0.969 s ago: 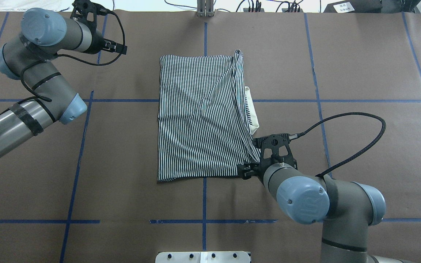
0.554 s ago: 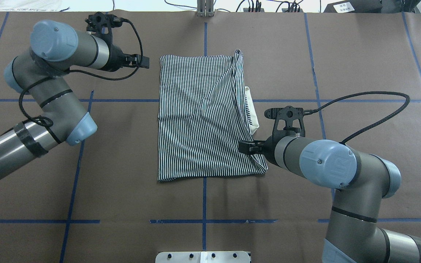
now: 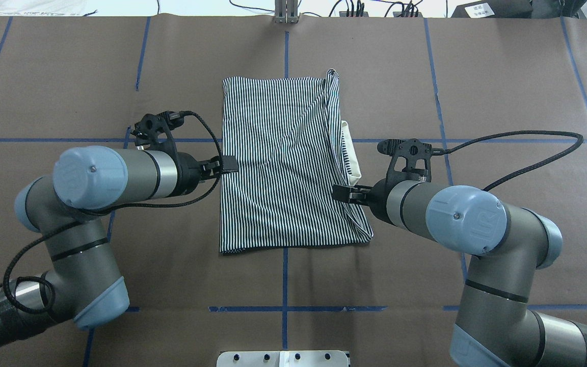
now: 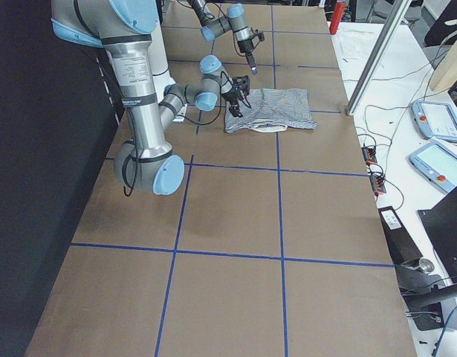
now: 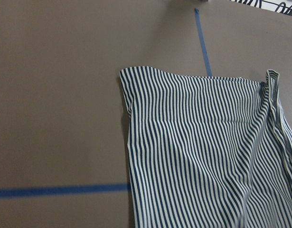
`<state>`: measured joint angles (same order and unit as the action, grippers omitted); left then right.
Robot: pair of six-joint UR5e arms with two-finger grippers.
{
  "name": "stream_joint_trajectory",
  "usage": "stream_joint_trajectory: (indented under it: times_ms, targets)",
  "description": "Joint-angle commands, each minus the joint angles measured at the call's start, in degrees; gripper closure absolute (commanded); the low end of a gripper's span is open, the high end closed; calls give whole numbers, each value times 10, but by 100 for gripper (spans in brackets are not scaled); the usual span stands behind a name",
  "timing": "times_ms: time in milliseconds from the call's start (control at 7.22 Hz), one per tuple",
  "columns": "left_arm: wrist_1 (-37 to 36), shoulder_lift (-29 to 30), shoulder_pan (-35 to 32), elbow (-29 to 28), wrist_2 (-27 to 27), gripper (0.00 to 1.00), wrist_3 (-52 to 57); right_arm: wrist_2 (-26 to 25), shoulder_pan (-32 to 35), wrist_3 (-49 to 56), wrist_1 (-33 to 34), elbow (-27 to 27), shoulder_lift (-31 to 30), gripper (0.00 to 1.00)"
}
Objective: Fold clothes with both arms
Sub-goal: 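Lower both grippers to the shirt's near edge corners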
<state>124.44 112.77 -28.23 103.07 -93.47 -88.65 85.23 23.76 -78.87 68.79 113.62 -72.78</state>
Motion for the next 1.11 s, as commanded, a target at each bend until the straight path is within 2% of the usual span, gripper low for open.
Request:
stream_joint_trajectory:
  times_ms: [0, 969]
  targets:
    - [-2, -6, 53, -8, 47, 39, -84, -1, 1, -4, 0, -2, -1, 0]
    - [-4, -23, 92, -18, 48, 39, -86, -2, 2, -7, 0, -4, -2, 0]
